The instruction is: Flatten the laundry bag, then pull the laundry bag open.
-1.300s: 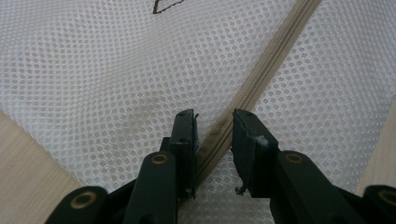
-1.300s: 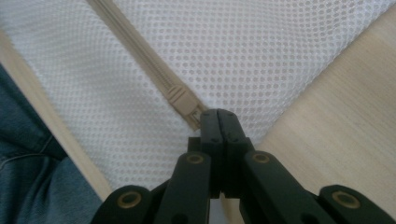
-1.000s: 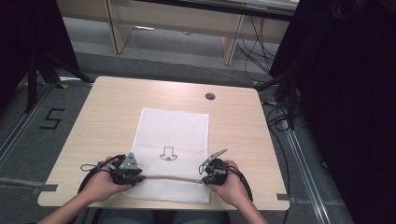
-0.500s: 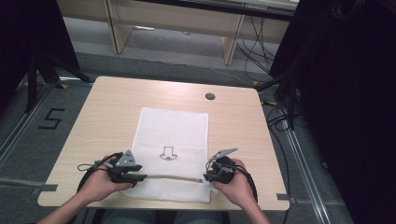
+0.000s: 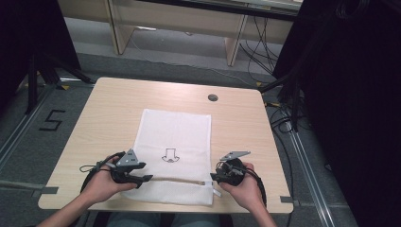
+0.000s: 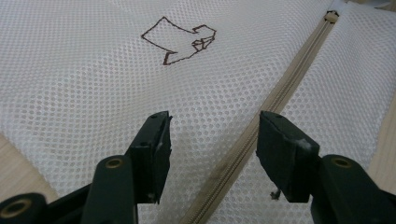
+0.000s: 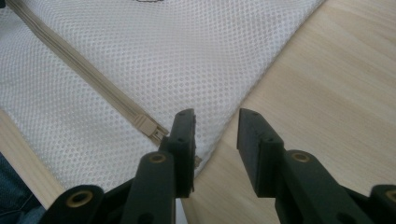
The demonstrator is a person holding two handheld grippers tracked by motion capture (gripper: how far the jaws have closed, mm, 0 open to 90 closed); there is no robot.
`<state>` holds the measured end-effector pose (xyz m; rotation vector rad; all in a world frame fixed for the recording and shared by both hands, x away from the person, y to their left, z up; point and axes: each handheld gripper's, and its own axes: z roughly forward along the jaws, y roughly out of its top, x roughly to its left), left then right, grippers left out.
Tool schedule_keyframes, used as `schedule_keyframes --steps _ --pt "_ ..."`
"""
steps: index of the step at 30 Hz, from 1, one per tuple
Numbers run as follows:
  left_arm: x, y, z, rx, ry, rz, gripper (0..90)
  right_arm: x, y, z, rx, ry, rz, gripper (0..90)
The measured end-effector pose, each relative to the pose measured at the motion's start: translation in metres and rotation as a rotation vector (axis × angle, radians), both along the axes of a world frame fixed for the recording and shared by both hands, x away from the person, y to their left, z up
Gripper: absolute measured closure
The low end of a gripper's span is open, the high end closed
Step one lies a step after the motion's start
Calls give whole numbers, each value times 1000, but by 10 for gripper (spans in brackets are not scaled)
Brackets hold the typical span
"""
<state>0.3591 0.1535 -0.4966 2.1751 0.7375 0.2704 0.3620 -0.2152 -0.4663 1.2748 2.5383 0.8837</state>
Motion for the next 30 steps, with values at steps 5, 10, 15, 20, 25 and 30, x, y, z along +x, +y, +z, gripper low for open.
schedule_keyframes --steps 5,10,15,20,25,30 --pt "-2 0 -2 -2 9 -16 447 2 0 -1 -16 -5 12 690" --pt "-4 -1 -1 -21 -2 -21 457 1 3 3 -42 40 27 806" --pt "-3 -1 0 -18 3 -5 465 3 2 1 -55 76 48 861" --pt "-2 -8 -1 -55 -9 -20 470 2 0 3 -57 84 41 900" --pt "-4 -15 2 -36 -5 -67 508 -2 2 2 -60 87 47 900" --pt "-5 -38 9 -7 -48 -145 513 -1 7 -6 -40 140 27 900"
